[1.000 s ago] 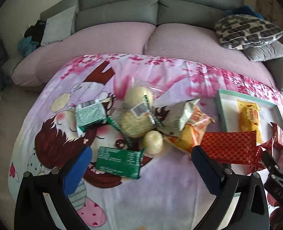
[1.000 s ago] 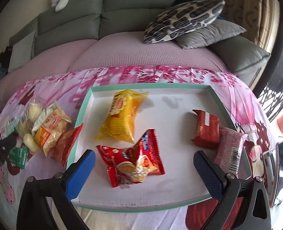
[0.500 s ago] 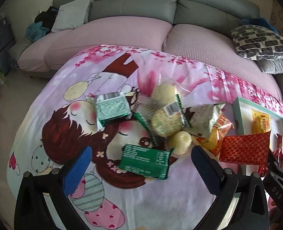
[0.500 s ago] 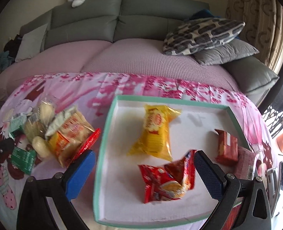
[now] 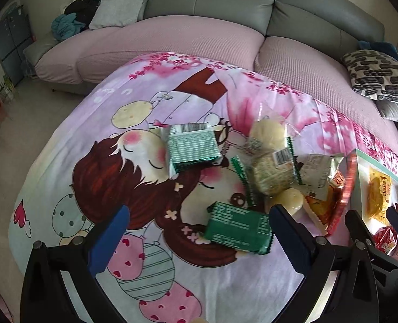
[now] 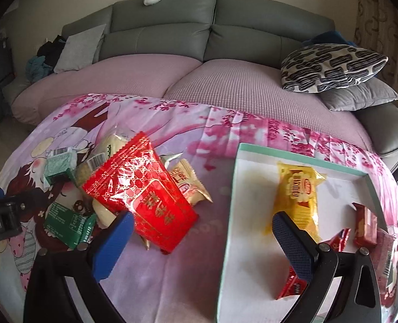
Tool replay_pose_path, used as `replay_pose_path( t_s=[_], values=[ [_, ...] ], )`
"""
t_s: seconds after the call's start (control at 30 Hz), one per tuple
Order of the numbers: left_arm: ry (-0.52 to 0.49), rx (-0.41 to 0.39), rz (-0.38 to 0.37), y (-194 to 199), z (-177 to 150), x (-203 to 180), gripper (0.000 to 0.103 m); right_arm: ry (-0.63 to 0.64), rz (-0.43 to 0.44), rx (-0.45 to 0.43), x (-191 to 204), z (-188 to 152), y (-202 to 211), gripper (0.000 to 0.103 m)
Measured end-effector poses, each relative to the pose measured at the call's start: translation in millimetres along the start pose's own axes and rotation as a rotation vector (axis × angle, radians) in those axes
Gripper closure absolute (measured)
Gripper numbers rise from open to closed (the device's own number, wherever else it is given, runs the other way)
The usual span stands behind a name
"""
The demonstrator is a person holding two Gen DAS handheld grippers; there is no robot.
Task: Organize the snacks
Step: 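Move the left gripper to the green rectangular pack while the right moves to the red gold-print pack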
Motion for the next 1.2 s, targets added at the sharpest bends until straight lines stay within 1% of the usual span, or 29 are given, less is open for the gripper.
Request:
replay_pose_path(
  t_s=[0.2,0.33,0.4,0.47,0.57,0.63,0.77,0.9,0.93,0.97,1.0,1.1,1.2],
  values=[
    [0.033,0.01,0.005,-4.7,0.1,12.7,0.0,-0.003,0.018,0.02,4.8,-4.2,-7.0,0.0],
    [0.039,0.022,0.005,-9.5,-1.8,16.0,0.0,-0.018,0.009,0.019,-3.6,-4.2,-0.9,0.0],
    [0.033,0.033,0.0,-13.2,-4.0,13.9,0.0,-0.034,-0.006,0.043,-10.5,-8.3,-0.6,0.0],
    [0.016,0.051,-0.018,-18.6,-7.1,7.3,0.0,-0.055,-0.011,0.064,-17.1,-13.2,0.0,0.0],
    [-0.03,0.086,-0.06,-27.4,-14.1,-9.7,0.0,-0.098,0.005,0.091,-24.3,-20.2,0.0,0.0],
    [-0.064,0.103,-0.069,-31.9,-19.3,-20.2,0.0,-0.116,0.013,0.103,-26.4,-24.1,-0.6,0.0],
    [-0.122,0.132,-0.066,-42.9,-28.1,-38.2,0.0,-0.106,0.019,0.106,-25.1,-26.6,-1.3,0.0],
    [-0.123,0.149,-0.064,-51.7,-30.0,-44.1,0.001,-0.053,0.036,0.097,-15.5,-22.9,-3.0,0.0],
    [-0.121,0.155,-0.067,-53.7,-31.2,-44.6,0.004,-0.032,0.04,0.091,-11.4,-21.4,-4.4,0.0],
    [-0.119,0.163,-0.073,-55.8,-32.1,-45.4,0.012,-0.012,0.048,0.089,-7.1,-20.7,-6.3,0.0],
    [-0.118,0.165,-0.078,-56.6,-32.2,-46.2,0.016,0.001,0.055,0.091,-3.2,-20.4,-8.0,0.0],
    [-0.122,0.168,-0.089,-57.6,-32.5,-49.2,0.022,0.025,0.076,0.1,5.8,-22.1,-12.3,0.0],
    [-0.13,0.159,-0.099,-56.8,-30.6,-51.1,0.032,0.044,0.068,0.116,8.7,-25.2,-16.3,0.0]
  ],
)
Point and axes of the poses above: each gripper's, at about its wrist camera, not at the fingertips, and y roughly against the way its jaws point, x to its left, z to its top, the point moved 8 cm from there along -y, roughly the way its jaws point, and after that the axes turned 4 degrees about z, right-handed, at the moved point
